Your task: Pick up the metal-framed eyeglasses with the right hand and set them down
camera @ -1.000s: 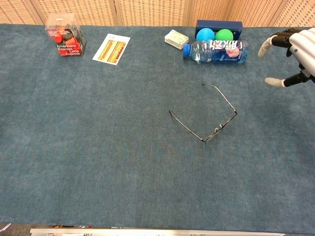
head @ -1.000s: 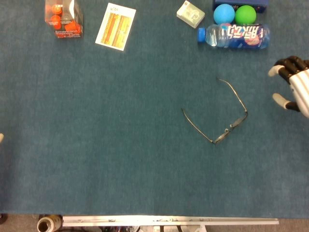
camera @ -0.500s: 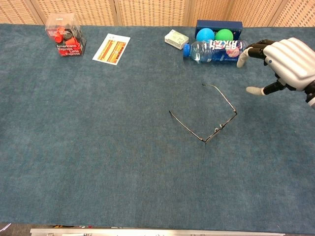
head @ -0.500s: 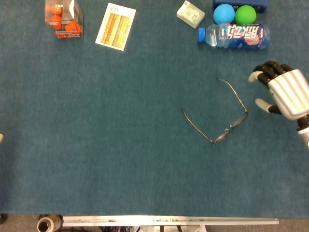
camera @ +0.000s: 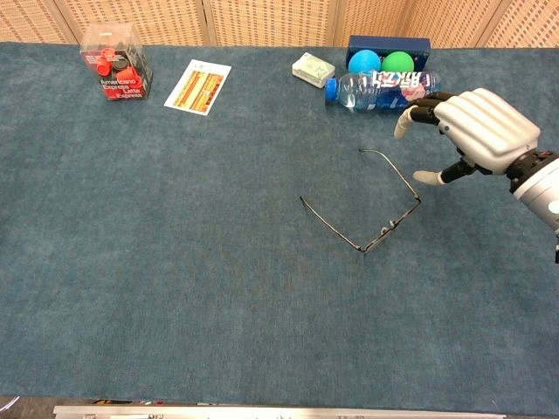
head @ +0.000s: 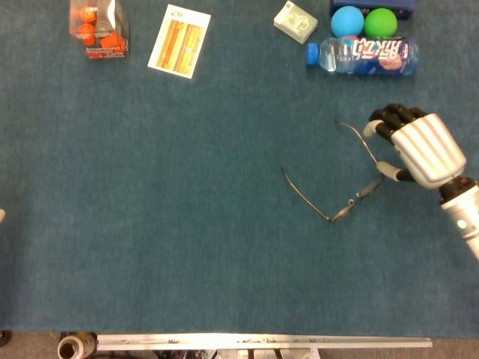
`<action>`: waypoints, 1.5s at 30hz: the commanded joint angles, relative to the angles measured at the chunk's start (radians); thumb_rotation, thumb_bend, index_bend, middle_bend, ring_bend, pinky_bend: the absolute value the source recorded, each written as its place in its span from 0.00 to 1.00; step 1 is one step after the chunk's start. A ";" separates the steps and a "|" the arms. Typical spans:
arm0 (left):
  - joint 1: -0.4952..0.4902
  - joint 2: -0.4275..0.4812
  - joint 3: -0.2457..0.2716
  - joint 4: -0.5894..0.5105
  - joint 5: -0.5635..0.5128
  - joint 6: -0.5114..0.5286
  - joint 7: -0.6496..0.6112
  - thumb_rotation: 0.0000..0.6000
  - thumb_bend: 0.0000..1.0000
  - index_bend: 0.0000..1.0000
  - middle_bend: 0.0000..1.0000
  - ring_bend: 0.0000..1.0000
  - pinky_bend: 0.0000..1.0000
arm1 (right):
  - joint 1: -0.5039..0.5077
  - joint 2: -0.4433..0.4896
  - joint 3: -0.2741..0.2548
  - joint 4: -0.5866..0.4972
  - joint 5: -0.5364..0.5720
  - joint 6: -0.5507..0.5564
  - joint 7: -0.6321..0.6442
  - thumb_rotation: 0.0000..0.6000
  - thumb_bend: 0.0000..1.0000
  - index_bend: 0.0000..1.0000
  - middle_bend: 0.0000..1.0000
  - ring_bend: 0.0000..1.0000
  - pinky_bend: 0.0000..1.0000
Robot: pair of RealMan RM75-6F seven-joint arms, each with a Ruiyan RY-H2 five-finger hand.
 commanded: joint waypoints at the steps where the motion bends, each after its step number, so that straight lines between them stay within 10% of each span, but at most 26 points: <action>1: 0.001 -0.001 0.000 0.002 -0.001 0.000 -0.003 1.00 0.04 0.49 0.47 0.48 0.63 | 0.010 -0.014 -0.005 0.014 -0.004 -0.008 0.011 1.00 0.12 0.41 0.34 0.26 0.47; 45: 0.016 -0.015 0.001 0.037 -0.014 0.000 -0.043 1.00 0.04 0.49 0.47 0.48 0.63 | 0.027 -0.045 -0.104 0.035 -0.011 -0.069 0.016 1.00 0.12 0.41 0.34 0.26 0.47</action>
